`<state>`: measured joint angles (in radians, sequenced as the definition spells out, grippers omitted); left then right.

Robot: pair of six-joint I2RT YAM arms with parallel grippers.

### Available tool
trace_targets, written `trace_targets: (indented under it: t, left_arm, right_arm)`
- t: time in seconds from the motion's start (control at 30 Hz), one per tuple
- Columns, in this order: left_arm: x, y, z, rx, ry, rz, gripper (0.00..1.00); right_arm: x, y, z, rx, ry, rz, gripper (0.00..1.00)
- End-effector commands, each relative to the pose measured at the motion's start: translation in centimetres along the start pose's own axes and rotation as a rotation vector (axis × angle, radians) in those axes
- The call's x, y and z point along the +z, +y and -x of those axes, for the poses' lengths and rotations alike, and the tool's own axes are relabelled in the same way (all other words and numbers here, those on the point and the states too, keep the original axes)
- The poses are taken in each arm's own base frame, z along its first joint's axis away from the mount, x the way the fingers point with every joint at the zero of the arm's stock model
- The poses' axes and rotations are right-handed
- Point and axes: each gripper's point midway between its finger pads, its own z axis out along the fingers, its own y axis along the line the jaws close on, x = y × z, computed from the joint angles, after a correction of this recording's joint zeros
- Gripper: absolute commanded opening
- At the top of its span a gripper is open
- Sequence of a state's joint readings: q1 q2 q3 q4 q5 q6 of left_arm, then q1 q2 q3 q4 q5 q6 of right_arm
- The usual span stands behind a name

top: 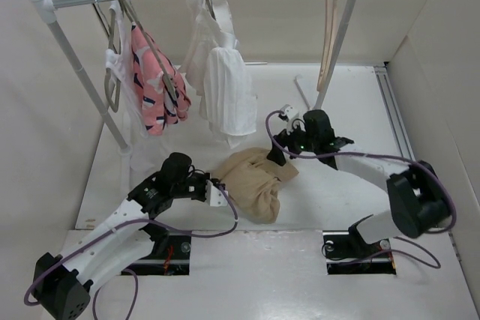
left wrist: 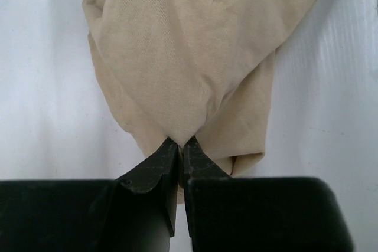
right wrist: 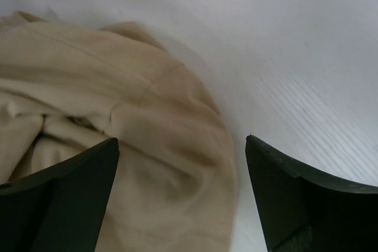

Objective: Place the t-shirt on the hanger
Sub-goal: Move the tshirt to the center of the board

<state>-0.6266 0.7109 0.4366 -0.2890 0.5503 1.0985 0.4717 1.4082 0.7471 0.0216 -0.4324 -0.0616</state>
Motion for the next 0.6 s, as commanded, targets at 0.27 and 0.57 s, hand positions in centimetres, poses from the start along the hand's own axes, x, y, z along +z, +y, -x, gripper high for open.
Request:
trace_targets:
  t: [0.27, 0.57]
  left_arm:
    - [-3.8, 3.9, 2.8, -0.110, -0.022, 0.220, 0.00]
    - [-12.9, 13.9, 6.0, -0.127, -0.016, 0.775, 0.00]
  right_arm:
    - [4.3, 2.7, -3.4, 0.031, 0.069, 0.209, 0.00]
    - [-9.1, 3.3, 12.0, -0.155, -0.329, -0.070, 0.00]
